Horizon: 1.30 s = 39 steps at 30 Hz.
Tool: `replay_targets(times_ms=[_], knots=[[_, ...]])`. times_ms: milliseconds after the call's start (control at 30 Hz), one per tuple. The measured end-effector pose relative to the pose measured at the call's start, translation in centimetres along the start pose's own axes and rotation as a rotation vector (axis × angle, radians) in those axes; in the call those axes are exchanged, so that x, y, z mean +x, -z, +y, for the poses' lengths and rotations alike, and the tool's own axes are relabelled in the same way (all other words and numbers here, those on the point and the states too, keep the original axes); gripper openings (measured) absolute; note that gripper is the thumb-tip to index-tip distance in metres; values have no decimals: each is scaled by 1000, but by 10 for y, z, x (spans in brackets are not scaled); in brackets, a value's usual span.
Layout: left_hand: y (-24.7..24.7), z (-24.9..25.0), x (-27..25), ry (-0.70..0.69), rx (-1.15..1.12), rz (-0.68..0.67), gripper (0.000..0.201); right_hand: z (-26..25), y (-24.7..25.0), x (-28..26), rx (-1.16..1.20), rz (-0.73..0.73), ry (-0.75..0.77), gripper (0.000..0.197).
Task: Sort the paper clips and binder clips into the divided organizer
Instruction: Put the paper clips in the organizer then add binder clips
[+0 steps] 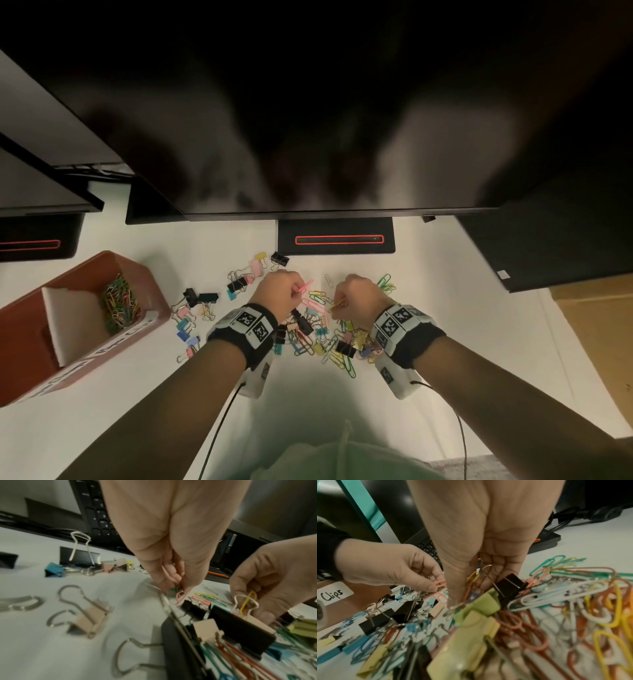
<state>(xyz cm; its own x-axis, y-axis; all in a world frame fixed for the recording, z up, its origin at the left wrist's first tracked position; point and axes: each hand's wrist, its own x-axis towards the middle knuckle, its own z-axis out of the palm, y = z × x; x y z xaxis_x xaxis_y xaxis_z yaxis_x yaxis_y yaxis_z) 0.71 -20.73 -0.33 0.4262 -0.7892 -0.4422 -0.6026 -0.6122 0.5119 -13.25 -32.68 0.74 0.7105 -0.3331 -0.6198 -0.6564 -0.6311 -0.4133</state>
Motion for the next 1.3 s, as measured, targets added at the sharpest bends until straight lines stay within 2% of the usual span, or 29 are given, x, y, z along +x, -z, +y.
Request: replay_targets(times_ms=[267,467,600,800,967,1033,1100,1200,1300], knots=[[23,-1,-21,33,-257,96,17,-5,8,-9,48,15,128,21],[72,-16,-61,46,-447,249,10,-38,22,-23,117,132,225,19],[116,-51,-96,57,-471,358,12,-100,33,-22,215,191,358,16],[166,-137,-143,239,-580,543,10,-238,24,8,348,205,566,17],[166,-188,-155,396,-648,498,18,-324,-10,41,269,173,543,23],[163,-198,-156,451,-615,496,25,-333,-19,46,199,147,494,29],[164,-199,-161,446,-577,519,30,-330,-21,45,197,137,472,33],[164,-191,-166,342,-586,510,29,-307,-17,35,274,126,463,31],[156,-170,-160,203,-609,471,26,-262,-11,23,288,166,437,27]])
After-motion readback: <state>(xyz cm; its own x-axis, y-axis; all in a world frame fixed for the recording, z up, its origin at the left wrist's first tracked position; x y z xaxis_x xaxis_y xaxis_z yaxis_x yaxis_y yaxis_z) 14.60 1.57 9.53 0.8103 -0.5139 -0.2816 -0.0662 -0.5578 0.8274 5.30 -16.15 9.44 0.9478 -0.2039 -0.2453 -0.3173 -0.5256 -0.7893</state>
